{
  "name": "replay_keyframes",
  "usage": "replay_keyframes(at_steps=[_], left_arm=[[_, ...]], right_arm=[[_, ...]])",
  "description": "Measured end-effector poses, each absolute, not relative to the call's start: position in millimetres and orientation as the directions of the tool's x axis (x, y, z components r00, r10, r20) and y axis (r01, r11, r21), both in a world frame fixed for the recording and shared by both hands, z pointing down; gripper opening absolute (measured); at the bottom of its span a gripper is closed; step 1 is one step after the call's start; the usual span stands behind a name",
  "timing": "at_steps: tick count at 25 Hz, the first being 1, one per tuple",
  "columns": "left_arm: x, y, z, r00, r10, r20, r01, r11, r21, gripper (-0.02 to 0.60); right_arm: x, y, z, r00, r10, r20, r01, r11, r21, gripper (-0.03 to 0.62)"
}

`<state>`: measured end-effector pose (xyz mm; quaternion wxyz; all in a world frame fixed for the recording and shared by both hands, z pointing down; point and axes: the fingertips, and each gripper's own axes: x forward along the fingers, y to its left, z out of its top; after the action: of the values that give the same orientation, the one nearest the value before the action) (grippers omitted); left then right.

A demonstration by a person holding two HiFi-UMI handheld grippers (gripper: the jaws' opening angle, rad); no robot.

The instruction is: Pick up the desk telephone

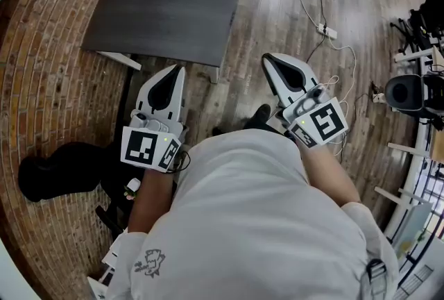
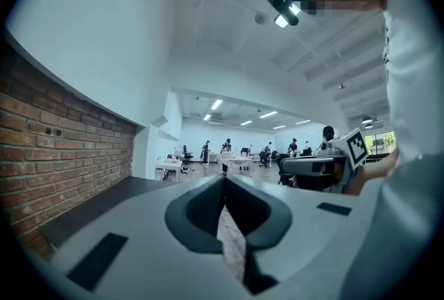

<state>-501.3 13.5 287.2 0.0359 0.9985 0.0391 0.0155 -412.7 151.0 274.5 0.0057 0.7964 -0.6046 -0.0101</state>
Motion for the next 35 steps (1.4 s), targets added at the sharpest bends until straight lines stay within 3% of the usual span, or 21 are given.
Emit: replay_keyframes(at_steps=[9, 10, 11, 13, 16, 26, 35], left_arm=[[-439.8, 38.2, 292.5, 0.995, 0.091, 0.041, 0.088, -0.993, 0.076, 0.012], [-431.1, 42.2, 293.4, 0.995, 0.096, 0.04, 0.093, -0.992, 0.08, 0.034], [-422.1, 46.2, 294.2, 0.994, 0.102, 0.038, 0.098, -0.991, 0.088, 0.055], [-401.9, 54.5, 295.5, 0.994, 0.107, 0.036, 0.103, -0.99, 0.099, 0.167], [-366.2, 68.3, 297.4, 0.994, 0.104, 0.042, 0.1, -0.99, 0.104, 0.235], [-254.2, 134.0, 309.8, 0.986, 0.135, 0.1, 0.124, -0.987, 0.102, 0.267], [-192.0, 199.5, 309.8, 0.966, 0.23, 0.12, 0.222, -0.972, 0.075, 0.279]], right_arm=[[-356.5, 179.1, 274.5, 0.311, -0.95, 0.003, -0.95, -0.311, 0.037, 0.005], [-348.2, 183.2, 275.9, 0.315, -0.949, 0.006, -0.949, -0.315, 0.034, 0.006], [-339.7, 187.0, 277.9, 0.317, -0.948, 0.012, -0.948, -0.316, 0.029, 0.04], [-320.6, 195.9, 281.4, 0.318, -0.948, 0.026, -0.948, -0.317, 0.029, 0.173], [-283.9, 217.2, 283.0, 0.334, -0.942, 0.039, -0.942, -0.333, 0.032, 0.222], [-183.2, 309.5, 292.3, 0.39, -0.919, 0.065, -0.921, -0.389, 0.031, 0.239], [-142.4, 371.9, 298.9, 0.455, -0.889, 0.057, -0.89, -0.455, 0.009, 0.239]])
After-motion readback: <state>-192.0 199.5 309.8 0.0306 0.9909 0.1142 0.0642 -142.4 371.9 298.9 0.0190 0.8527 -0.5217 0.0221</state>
